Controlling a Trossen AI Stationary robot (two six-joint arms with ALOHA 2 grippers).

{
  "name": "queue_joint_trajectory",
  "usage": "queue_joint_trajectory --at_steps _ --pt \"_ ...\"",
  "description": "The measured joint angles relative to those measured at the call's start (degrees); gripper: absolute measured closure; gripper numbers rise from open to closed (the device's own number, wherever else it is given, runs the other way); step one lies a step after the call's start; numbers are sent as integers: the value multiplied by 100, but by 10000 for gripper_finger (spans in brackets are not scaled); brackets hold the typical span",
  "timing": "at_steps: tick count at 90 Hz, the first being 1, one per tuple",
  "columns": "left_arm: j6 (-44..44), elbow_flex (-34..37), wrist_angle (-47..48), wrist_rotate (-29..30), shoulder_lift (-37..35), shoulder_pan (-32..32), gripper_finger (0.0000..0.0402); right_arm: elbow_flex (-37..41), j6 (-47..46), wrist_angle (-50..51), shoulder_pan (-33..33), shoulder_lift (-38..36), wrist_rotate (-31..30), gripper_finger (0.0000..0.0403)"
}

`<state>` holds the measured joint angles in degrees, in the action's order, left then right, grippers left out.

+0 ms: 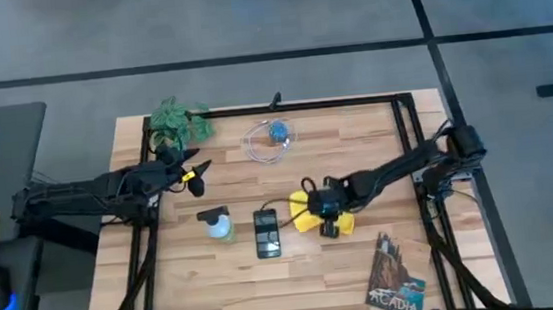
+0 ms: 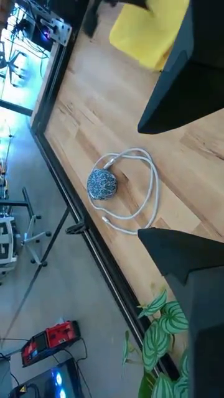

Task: Apply microfiber cloth
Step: Move the microfiber cloth to the center of the table

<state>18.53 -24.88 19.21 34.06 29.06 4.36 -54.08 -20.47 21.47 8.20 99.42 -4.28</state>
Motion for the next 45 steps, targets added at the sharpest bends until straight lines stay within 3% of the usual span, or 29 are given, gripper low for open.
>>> queue_joint_trajectory --at_steps 16,30,38,45 --pt "171 -2 161 -4 2 1 160 0 174 -72 -205 -354 782 263" --pt "236 -2 249 -4 2 0 160 -2 763 -125 -463 -917 869 167" --pt "236 -2 246 -4 2 0 160 19 1189 -276 -579 -988 804 154" --pt "233 -2 243 -4 2 0 160 184 1399 -686 -624 -851 749 173"
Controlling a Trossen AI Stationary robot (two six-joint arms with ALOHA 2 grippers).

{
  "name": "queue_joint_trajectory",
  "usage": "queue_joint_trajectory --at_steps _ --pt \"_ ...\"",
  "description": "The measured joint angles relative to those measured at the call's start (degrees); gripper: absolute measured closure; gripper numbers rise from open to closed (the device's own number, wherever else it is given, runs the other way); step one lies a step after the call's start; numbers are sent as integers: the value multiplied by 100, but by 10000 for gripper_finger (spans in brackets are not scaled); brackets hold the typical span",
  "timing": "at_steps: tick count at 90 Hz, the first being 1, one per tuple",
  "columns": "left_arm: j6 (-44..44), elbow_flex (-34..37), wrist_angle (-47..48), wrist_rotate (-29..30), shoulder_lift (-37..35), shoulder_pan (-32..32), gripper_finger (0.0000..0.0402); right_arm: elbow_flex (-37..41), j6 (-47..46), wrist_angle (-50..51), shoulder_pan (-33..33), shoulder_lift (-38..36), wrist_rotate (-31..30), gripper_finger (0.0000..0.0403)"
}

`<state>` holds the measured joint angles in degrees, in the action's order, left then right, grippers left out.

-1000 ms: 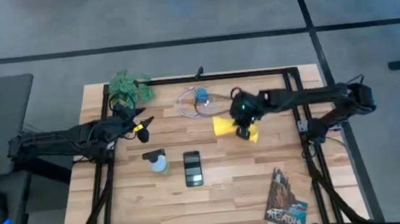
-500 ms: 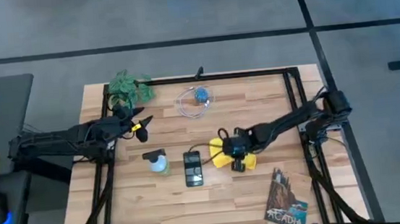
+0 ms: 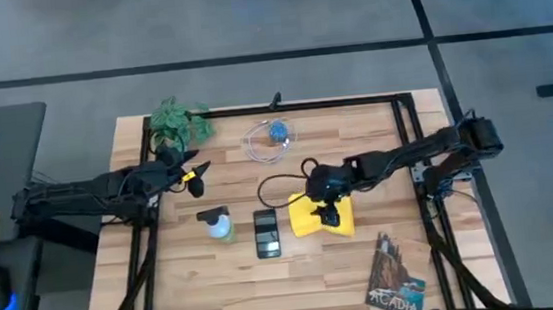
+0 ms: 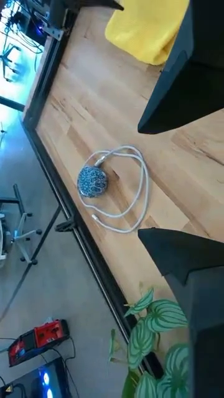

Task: Apply microfiber cloth
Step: Move the microfiber cloth to the center of the table

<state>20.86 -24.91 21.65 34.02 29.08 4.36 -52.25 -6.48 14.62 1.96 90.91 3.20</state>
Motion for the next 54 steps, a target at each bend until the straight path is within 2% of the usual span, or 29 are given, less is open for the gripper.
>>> queue_joint_trajectory --at_steps 7,21,25,40,54 --pt "0 0 0 0 2 0 160 137 97 -340 -58 265 105 220" --pt "0 0 2 0 4 0 160 360 257 -1207 -78 811 408 362" --pt "0 0 3 0 4 0 160 379 266 -1258 -98 972 448 385" --pt "-17 0 6 2 4 0 160 380 307 -1462 -255 1165 1302 386" --pt "-15 0 9 2 4 2 160 379 311 -1500 -410 989 1053 384"
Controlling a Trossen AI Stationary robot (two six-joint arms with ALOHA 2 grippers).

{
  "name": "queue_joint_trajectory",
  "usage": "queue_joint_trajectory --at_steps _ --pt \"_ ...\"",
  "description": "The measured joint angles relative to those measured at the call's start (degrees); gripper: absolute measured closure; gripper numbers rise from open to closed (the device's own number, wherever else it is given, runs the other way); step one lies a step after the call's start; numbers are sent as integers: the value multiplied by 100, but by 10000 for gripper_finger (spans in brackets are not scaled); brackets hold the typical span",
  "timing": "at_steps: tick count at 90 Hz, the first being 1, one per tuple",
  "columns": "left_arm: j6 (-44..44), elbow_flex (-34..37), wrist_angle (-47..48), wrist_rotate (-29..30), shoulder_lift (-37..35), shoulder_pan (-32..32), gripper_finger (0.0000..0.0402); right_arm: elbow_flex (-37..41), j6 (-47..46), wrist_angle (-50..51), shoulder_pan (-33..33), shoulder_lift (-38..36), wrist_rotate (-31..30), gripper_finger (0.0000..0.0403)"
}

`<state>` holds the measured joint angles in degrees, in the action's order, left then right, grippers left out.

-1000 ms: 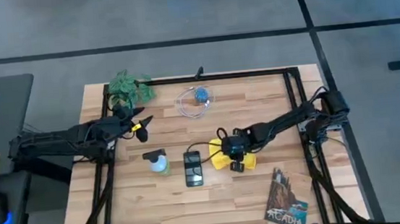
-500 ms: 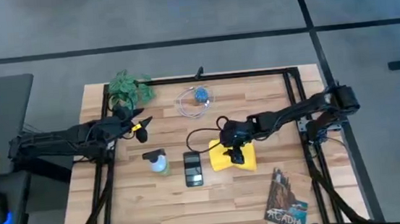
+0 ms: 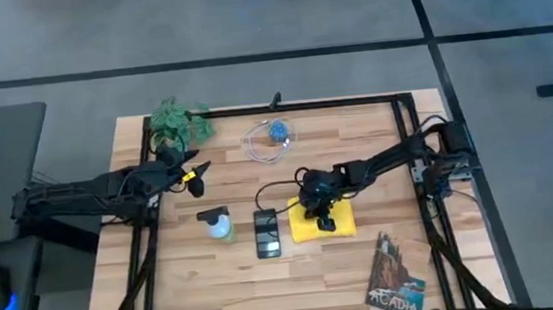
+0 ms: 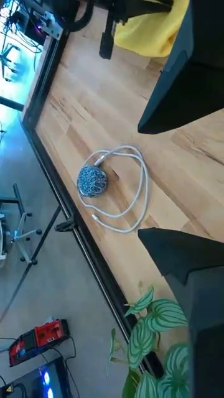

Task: Apply microfiber cloth
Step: Move the microfiber cloth to the center of the table

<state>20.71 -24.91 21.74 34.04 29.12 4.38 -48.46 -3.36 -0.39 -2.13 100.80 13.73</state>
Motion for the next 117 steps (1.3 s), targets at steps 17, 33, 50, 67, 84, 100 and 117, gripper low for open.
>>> queue_joint_trajectory --at_steps 17,33,50,67,84,100,117 --pt "2 0 12 0 0 0 160 -1 30 32 -231 -40 -7 314" --pt "7 0 42 0 0 0 160 -1 1027 -94 77 37 89 216" --pt "22 0 80 0 0 0 160 -11 1026 -800 299 512 -444 176" --pt "120 2 177 -45 1 0 160 -17 338 -764 306 483 -646 176" --pt "165 -130 338 -95 -28 -2 160 5 226 -583 332 -241 -662 174" --pt "-153 -770 572 -114 -26 -14 160 32 227 -224 336 -266 -931 174" --pt "-686 -1739 1052 -227 74 -254 160 128 344 -220 319 119 -1503 175"
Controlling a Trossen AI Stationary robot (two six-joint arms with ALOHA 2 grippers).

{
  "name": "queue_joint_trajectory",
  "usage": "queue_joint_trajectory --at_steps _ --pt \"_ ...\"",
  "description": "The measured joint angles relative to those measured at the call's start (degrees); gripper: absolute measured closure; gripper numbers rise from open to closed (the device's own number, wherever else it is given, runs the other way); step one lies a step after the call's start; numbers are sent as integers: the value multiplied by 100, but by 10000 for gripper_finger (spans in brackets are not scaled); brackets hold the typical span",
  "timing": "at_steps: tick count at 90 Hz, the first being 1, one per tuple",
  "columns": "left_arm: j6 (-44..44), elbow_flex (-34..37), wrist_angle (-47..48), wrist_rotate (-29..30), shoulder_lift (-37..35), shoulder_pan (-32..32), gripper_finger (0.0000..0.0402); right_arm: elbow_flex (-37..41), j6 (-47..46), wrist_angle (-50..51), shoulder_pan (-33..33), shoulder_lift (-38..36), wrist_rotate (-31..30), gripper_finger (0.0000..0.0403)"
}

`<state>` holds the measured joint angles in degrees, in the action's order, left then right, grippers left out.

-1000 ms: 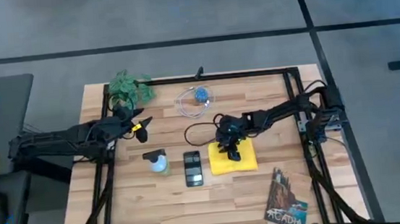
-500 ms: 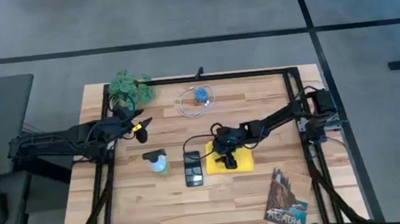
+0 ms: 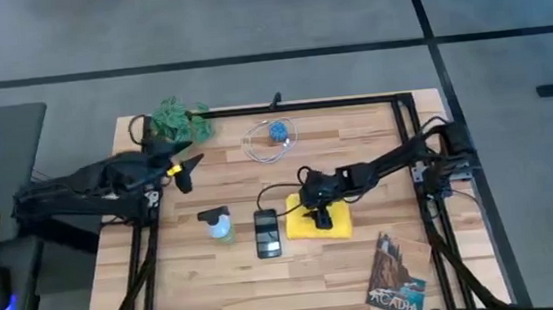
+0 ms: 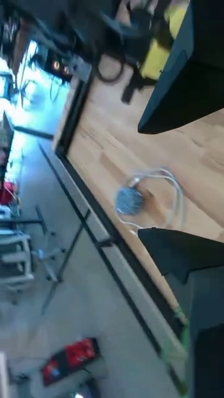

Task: Apply microfiber cloth
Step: Move the microfiber cloth to the center of the table, then spray the front of the cellphone using the cleaning bottle

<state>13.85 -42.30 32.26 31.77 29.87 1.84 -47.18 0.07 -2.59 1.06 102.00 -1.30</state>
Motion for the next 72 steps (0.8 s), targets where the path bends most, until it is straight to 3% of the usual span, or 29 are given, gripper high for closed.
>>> queue_joint_trajectory --at_steps 14,28,54,65,72 --pt "-229 -1058 514 -37 567 -382 160 -2 45 -190 -8 -240 -153 175" --pt "-351 -2071 1117 -513 1642 -1048 160 -109 303 -411 19 -564 -168 175" --pt "1376 -4810 4908 -971 4370 -2306 160 -111 338 -510 -5 -540 -152 175" --pt "1954 -5878 5723 -1334 5346 -2554 160 -108 309 -504 27 -518 -147 175" --pt "2107 -6246 5736 -1365 5730 -2677 160 -111 300 -514 75 -520 -144 175"
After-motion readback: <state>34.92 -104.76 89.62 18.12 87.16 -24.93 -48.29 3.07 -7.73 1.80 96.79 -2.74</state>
